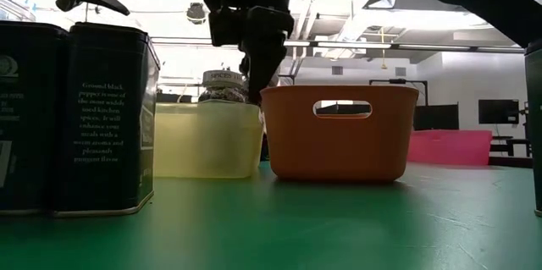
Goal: Sort spices by type
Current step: Put the white seasoning bottle into the green bin
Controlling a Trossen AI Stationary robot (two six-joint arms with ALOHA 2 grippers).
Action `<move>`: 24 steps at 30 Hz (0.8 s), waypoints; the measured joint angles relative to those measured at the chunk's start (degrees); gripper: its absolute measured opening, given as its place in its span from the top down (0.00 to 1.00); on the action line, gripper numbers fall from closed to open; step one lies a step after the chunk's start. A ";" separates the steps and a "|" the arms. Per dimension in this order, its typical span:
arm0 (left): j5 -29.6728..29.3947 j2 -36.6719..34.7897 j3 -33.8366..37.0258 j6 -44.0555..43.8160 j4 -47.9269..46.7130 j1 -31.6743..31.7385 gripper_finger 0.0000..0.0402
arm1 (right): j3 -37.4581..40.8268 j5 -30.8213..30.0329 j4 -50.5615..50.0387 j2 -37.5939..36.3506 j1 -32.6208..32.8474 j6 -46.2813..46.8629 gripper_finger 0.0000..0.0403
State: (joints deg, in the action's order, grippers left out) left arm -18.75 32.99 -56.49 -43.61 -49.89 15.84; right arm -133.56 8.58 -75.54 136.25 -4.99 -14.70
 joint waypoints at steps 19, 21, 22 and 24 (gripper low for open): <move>-0.74 0.00 0.00 0.24 0.05 0.01 0.47 | 0.00 0.52 -0.53 0.00 -0.07 -0.57 0.39; -0.74 0.00 0.00 0.27 0.07 0.00 0.47 | 0.00 0.57 -1.50 0.00 -0.08 -0.40 0.39; -0.74 0.00 0.00 0.45 0.04 0.00 0.47 | 0.00 0.55 -1.60 0.00 -0.07 -0.40 0.39; -0.74 0.00 0.00 0.79 0.04 0.01 0.47 | 0.00 0.52 -1.45 0.00 -0.05 0.01 0.39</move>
State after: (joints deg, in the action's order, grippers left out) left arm -19.49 32.99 -56.49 -42.82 -49.84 15.84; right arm -133.56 9.10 -76.99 136.25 -5.05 -14.69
